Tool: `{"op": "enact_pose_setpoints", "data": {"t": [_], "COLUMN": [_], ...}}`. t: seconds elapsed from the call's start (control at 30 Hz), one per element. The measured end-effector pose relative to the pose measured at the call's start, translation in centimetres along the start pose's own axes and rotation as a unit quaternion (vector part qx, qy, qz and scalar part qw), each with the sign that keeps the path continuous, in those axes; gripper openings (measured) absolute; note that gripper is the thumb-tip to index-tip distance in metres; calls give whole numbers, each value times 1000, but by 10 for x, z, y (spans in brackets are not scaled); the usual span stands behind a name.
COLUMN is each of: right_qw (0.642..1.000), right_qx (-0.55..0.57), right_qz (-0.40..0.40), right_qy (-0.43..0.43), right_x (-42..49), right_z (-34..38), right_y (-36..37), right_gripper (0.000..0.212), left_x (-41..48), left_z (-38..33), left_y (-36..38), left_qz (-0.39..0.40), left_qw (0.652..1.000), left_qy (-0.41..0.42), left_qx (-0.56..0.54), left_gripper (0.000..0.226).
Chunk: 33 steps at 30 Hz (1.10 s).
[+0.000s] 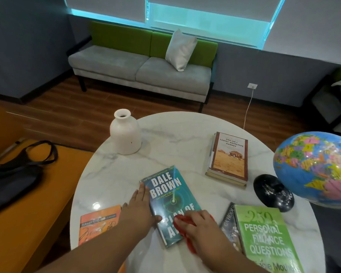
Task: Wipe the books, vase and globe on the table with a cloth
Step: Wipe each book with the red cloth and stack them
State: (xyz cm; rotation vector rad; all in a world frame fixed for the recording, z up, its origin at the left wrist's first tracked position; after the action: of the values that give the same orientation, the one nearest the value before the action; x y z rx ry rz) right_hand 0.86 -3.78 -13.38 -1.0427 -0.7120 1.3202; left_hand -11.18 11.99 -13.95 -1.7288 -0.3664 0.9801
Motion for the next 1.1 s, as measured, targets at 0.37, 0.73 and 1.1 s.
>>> {"op": "enact_pose_setpoints", "data": {"t": [0.37,0.73,1.1], "right_qw": [1000,827,878], "right_qx": [-15,425,354], "right_qz": [9,-36,12], "right_qy": [0,365,321], "right_x": [-11,-7,-5], "right_z": [0,-30,-15], "right_y": [-15,-65,-47], "right_gripper": [44,24,27], "left_x": [0,-8,-22], "left_z": [2,17,4], "left_y": [2,-5,14], "left_qz": [1,-38,142], "left_qw": [1000,985,837], "left_qy": [3,-49,-124], "left_qx": [-9,-163,-513], "left_gripper": [104,28,12]}}
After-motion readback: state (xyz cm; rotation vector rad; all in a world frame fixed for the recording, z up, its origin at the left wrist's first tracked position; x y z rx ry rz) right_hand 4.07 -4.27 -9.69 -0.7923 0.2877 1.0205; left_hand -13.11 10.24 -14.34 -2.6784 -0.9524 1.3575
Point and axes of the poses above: each hand's wrist, its own x-axis towards the middle knuckle, its own y-axis out of the palm, z = x × y, the point moved 5 cm from there along x, towards the middle knuckle, and after that the axes turned 12 degrees about x, right-handed, at the moved point
